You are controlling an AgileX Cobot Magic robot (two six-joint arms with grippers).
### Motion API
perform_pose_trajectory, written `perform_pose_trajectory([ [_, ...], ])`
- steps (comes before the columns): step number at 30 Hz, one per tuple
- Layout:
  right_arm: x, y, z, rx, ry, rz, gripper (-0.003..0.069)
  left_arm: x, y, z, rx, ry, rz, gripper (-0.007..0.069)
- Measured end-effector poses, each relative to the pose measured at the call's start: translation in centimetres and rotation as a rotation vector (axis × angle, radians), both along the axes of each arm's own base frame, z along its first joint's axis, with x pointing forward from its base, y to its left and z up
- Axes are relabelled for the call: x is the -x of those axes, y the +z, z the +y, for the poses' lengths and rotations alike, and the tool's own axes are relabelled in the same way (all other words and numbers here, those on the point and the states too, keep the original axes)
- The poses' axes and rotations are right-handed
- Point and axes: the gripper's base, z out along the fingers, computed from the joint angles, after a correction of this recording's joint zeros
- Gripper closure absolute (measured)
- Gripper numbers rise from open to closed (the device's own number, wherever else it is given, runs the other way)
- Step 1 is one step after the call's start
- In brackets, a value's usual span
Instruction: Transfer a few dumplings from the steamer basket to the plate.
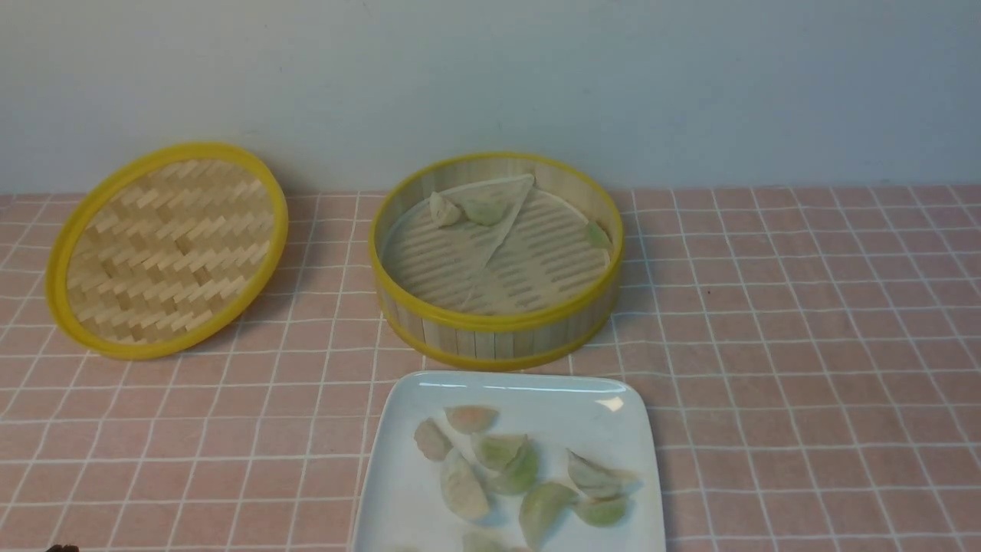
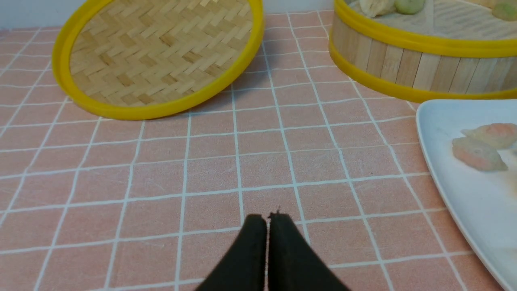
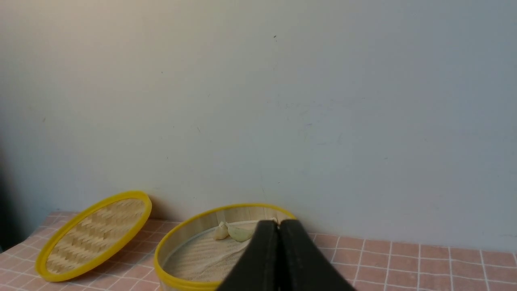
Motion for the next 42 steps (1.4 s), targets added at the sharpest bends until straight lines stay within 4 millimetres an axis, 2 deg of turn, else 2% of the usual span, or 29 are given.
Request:
perform_pose_trajectory([
  [5,0.2,-0.8,1.3,0.045,0.124,0.021,0.0673,0.0,0.0,0.0,0.0,0.0,0.0,0.0631],
  [10,0.1,-2.3,3.4,0.125,0.281,-0.087,0.0673,0.0,0.0,0.0,0.001,0.0,0.0,0.0631],
  [19,-0.6,-4.7,4.5,0.115,0.314,-0.103,0.0673,0.0,0.0,0.0,0.001,0.0,0.001,0.0631],
  [23,-1.3,-6.2,4.5,0.123,0.194,-0.047,0.0673,0.0,0.0,0.0,0.001,0.0,0.001,0.0631],
  [26,-2.2,-8.2,4.0,0.144,0.026,0.021,0.0673,0.0,0.0,0.0,0.001,0.0,0.001,0.0631],
  [29,-3.0,-11.0,3.5,0.168,-0.126,0.114,0.0673,0.0,0.0,0.0,0.001,0.0,0.001,0.0631],
  [33,-3.3,-13.4,2.9,0.181,-0.236,0.209,0.0673,0.0,0.0,0.0,0.001,0.0,0.001,0.0631],
  [42,-3.3,-13.8,2.6,0.186,-0.281,0.267,0.0673,0.0,0.0,0.0,0.002,0.0,0.001,0.0631],
])
